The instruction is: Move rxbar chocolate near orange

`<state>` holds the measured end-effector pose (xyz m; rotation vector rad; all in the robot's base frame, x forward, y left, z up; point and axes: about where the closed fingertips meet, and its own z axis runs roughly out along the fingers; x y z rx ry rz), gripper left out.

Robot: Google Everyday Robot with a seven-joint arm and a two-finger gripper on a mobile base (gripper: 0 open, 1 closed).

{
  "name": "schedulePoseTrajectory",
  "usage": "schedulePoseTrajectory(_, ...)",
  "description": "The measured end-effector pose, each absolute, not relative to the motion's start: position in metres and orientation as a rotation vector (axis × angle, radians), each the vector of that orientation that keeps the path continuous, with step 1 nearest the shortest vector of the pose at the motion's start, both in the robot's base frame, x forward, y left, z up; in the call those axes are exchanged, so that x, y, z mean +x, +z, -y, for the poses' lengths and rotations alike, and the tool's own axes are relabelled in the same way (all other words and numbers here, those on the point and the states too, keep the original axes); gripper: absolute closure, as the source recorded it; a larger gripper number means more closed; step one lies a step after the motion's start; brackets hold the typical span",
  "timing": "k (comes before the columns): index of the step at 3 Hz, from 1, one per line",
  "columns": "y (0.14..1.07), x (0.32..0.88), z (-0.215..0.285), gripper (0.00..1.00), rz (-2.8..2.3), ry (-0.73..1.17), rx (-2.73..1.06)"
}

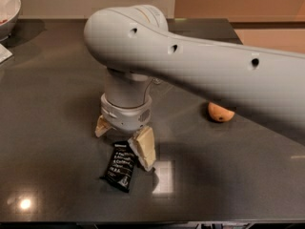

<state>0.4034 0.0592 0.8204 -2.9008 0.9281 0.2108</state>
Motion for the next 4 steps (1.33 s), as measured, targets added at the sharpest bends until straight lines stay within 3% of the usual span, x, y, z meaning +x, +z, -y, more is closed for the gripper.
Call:
schedulePoseTrajectory(3,0.824,0.385,-0.06,0.88,-0.917,0.237,-2.931)
schedulePoseTrajectory(4,0.827,0.383,-0.057,1.0,-0.931,0.231,-2.929)
